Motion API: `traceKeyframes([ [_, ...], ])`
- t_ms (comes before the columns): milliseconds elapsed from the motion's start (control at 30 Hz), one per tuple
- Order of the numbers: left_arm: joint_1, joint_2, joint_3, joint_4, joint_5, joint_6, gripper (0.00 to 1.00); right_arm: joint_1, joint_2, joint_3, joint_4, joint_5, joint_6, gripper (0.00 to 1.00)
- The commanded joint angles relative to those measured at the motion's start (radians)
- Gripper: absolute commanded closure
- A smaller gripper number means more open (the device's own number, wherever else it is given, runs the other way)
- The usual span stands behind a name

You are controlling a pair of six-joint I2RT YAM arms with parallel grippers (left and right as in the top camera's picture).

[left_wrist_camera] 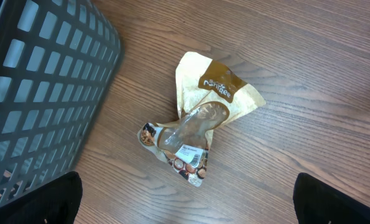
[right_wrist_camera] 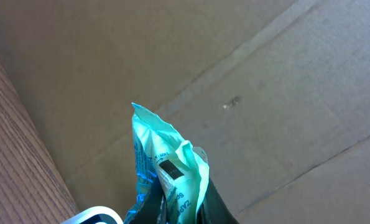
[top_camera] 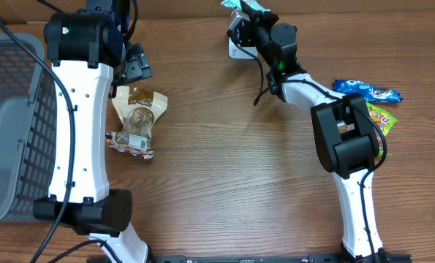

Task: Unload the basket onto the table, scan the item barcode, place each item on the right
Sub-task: 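Hold the mint-green wrapper barcode in front of the white scanner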

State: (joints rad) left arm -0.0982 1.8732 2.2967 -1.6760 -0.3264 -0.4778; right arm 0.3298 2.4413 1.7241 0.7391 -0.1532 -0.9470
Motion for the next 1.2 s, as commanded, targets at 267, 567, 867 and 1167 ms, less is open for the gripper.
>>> traceKeyframes([
  [267,-0.007,0.007,-0.004,0.001,-0.013,-0.020,0.00,0.008,0.008,0.011,0.034,-0.014,-0.003,0.96],
  [567,-0.007,0.007,-0.004,0.001,-0.013,-0.020,0.00,0.007,0.025,0.011,0.030,-0.043,-0.003,0.96],
  [867,-0.007,0.007,-0.004,0.001,-0.013,-0.020,0.00,0.002,0.039,0.011,0.022,-0.051,-0.004,0.96],
  [1167,-0.007,0.007,-0.004,0.001,-0.013,-0.020,0.00,0.002,0.039,0.011,0.010,-0.050,-0.004,0.96],
])
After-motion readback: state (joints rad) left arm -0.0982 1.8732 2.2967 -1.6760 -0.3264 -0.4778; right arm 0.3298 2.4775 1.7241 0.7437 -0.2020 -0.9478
